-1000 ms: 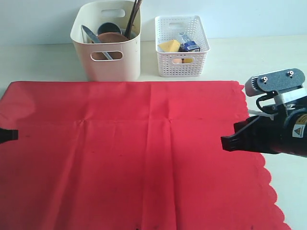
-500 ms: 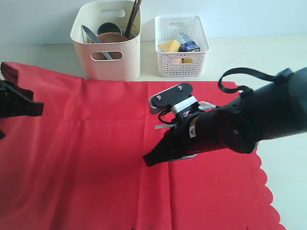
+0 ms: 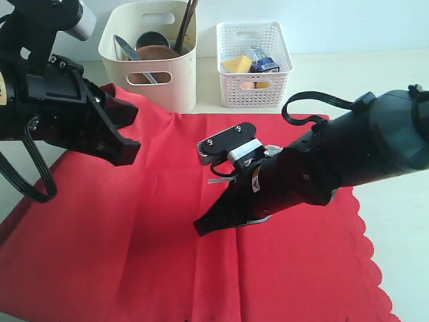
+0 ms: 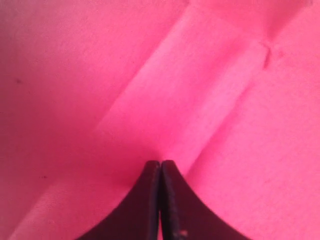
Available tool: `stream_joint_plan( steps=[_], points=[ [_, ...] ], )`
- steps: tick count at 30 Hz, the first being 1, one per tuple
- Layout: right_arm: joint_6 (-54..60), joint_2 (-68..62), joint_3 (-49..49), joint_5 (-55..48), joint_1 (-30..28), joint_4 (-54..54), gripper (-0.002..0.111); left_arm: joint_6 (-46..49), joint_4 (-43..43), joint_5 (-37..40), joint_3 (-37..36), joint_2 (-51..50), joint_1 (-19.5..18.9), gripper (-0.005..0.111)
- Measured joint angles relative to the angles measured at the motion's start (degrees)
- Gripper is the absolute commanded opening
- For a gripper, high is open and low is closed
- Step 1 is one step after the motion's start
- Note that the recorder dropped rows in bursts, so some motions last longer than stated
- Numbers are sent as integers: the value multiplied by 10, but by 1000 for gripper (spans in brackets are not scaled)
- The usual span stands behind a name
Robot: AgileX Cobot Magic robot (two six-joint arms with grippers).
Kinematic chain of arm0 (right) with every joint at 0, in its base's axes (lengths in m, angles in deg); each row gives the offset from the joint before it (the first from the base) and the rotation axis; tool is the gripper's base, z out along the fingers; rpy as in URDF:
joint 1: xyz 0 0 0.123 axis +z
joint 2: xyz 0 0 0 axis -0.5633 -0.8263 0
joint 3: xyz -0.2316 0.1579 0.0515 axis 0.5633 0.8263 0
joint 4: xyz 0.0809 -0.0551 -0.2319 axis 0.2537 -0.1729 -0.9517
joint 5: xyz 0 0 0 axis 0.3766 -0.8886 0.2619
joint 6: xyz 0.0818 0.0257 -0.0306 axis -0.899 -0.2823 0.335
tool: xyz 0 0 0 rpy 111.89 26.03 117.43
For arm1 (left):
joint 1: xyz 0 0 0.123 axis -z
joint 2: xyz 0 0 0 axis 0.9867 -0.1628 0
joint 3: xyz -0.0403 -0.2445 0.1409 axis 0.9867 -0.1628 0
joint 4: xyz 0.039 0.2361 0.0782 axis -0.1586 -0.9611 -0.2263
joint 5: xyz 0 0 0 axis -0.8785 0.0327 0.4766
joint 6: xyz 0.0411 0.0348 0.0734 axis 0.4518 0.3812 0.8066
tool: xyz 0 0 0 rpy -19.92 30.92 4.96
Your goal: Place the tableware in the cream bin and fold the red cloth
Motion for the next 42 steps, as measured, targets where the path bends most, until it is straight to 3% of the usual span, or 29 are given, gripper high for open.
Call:
stream_joint_plan(
  steps=[9,13,17,21,24,25,33,37,42],
  points=[
    [41,162,15,-60,-7,-65,0,0,-2,8,21,-48,9,0],
    [3,332,82,-65,-86,-120,0,0,-2,4,65,-134,59,0],
    [-36,501,162,-66,-158,-143,0,4,-2,-16,161,-263,123,0],
    [-67,646,227,-66,-168,-147,0,6,-2,-29,299,-393,179,0],
    [-73,690,253,-50,-168,-148,0,14,-2,-51,357,-454,202,2],
    [-75,696,259,-49,-168,-148,0,26,-2,-55,377,-477,208,6],
    [-78,700,265,-50,-170,-155,0,36,-2,-59,435,-554,209,105],
    [-78,700,265,-48,-170,-155,0,55,-7,-37,440,-553,211,105],
    [-78,700,265,-48,-170,-155,0,65,-39,83,441,-520,191,105]
  ],
)
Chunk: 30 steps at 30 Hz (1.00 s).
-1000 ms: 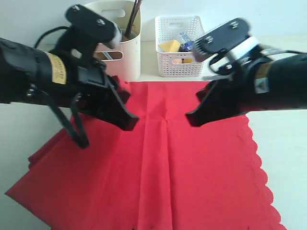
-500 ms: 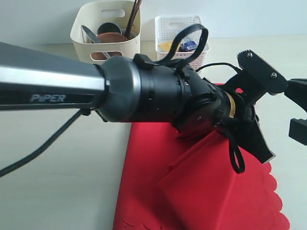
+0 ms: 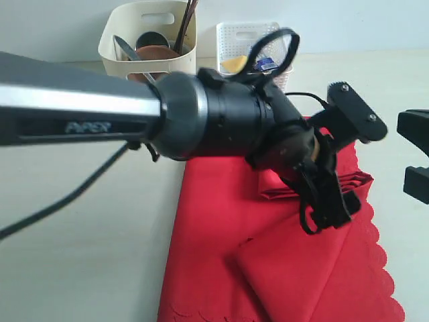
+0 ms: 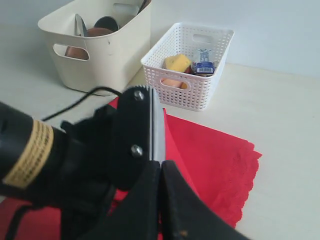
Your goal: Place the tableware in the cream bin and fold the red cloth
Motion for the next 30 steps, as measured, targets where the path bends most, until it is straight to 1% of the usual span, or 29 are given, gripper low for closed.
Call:
stream_joint_plan(
  steps=[3,5,6,8,11,12,16,20,22,26,30],
  points=[
    [0,0,0,0,0,-9,0,2,-9,71,-2,32,-28,101],
    [-7,0,0,0,0,-27,0,2,-12,95,-16,56,-50,93],
    [-14,0,0,0,0,-37,0,4,-12,100,-27,69,-61,85],
    [-37,0,0,0,0,-62,0,4,-13,102,-55,90,-83,64],
    [-74,0,0,0,0,-100,0,11,-11,75,-100,100,-111,19],
    [-81,0,0,0,0,-108,0,13,-6,63,-112,100,-117,1],
    [-96,0,0,0,0,-123,0,17,15,-23,-153,74,-126,1],
    [-97,0,0,0,0,-125,0,17,27,-120,-153,34,-110,1],
    [-98,0,0,0,0,-126,0,17,27,-151,-143,13,-104,1],
    [-98,0,0,0,0,-126,0,17,30,-178,-94,-32,-98,1],
    [-98,0,0,0,0,-126,0,17,30,-196,-13,-55,-98,1]
  ],
)
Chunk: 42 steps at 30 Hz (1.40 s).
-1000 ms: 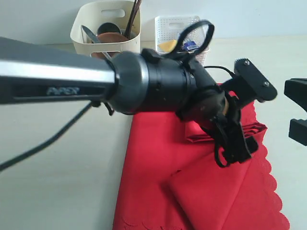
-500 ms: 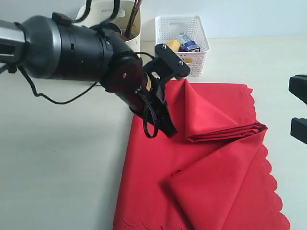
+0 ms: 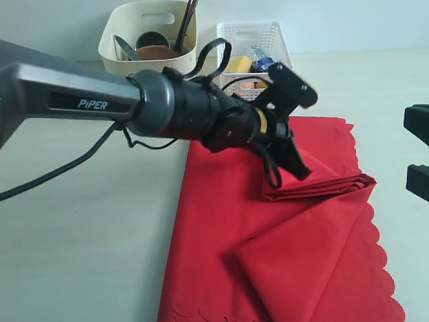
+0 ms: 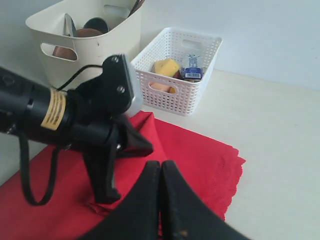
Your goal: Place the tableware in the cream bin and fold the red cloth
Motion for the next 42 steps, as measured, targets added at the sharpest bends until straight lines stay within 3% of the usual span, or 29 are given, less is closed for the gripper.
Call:
stream_joint_plan(
  steps=[4,8,12,16,24,31,37,42],
  points=[
    [0,-1,0,0,0,0,0,0,0,7,70,-1,-1,1],
    [0,-1,0,0,0,-1,0,12,-14,129,107,27,-9,1],
    [0,-1,0,0,0,-1,0,33,-26,263,94,43,-20,1],
    [0,-1,0,0,0,-1,0,75,-9,310,37,42,-22,1],
    [0,-1,0,0,0,-1,0,117,18,260,0,1,20,1],
    [0,-1,0,0,0,-1,0,151,26,93,9,-11,58,1],
    [-1,-1,0,0,0,-1,0,114,27,36,54,-9,13,1],
    [-1,-1,0,0,0,-1,0,88,27,60,55,-9,-20,1]
  ],
)
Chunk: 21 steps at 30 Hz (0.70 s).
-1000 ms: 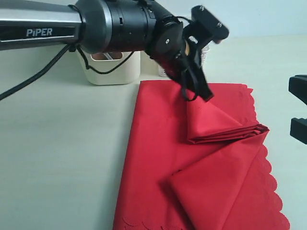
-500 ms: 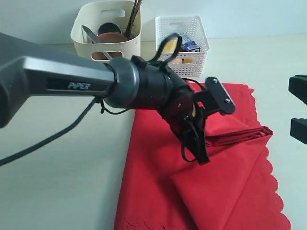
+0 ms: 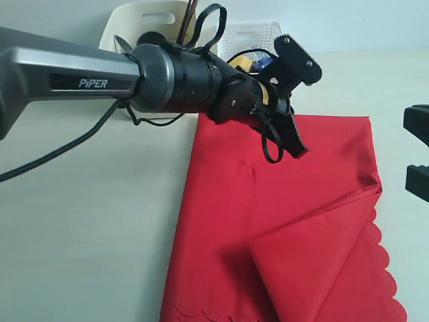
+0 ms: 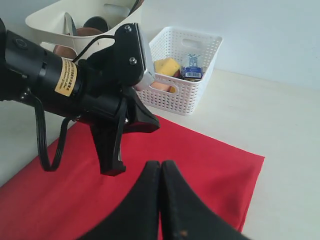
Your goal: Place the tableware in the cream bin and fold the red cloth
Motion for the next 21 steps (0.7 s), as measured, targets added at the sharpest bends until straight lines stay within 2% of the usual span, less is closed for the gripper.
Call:
stream_joint_plan(
  steps=[5,10,21],
  points=[
    [0,0,0,0,0,0,0,0,0,107,0,0,7,1],
    [0,0,0,0,0,0,0,11,1,205,-17,7,49,1],
    [0,0,0,0,0,0,0,48,46,287,-40,24,211,1]
  ],
)
